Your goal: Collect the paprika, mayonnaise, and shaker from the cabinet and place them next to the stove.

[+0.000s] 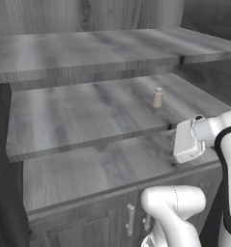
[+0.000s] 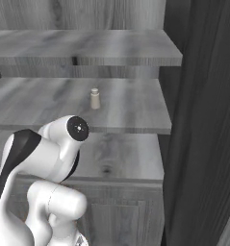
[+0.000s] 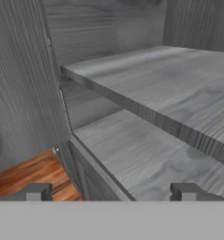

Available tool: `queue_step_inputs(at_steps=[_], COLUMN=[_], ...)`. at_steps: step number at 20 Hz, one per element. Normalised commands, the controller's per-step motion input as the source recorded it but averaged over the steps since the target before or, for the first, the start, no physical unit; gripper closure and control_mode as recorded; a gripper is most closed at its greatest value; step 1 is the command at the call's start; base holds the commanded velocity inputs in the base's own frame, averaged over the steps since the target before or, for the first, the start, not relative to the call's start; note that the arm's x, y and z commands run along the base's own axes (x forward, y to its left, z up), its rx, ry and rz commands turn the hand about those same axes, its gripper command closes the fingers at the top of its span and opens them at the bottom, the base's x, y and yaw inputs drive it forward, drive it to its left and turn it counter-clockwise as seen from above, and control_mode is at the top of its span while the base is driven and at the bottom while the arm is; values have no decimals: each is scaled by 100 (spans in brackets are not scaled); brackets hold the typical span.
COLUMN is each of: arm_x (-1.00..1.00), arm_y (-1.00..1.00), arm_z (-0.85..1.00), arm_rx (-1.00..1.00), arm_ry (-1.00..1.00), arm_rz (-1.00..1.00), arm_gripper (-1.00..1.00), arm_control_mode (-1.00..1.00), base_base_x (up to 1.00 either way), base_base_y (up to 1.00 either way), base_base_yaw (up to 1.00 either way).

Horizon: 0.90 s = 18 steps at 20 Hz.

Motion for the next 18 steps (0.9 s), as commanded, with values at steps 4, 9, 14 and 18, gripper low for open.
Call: queue_step_inputs(at_steps=[4,9,14,18], arm_x=[9,15,8,4], arm_y=[-6,-34,-20,0], arm_z=[3,17,16,11], arm_rx=[0,0,0,0], arm_ry=[0,0,0,0], arm_rz=[0,-13,-28,-40], arm_gripper=[-100,-100,-100,-100], arm_control_mode=[-100,-100,-100,-100], base_base_x=[36,0,0,0], base_base_y=[-6,0,0,0], base_base_yaw=[0,0,0,0])
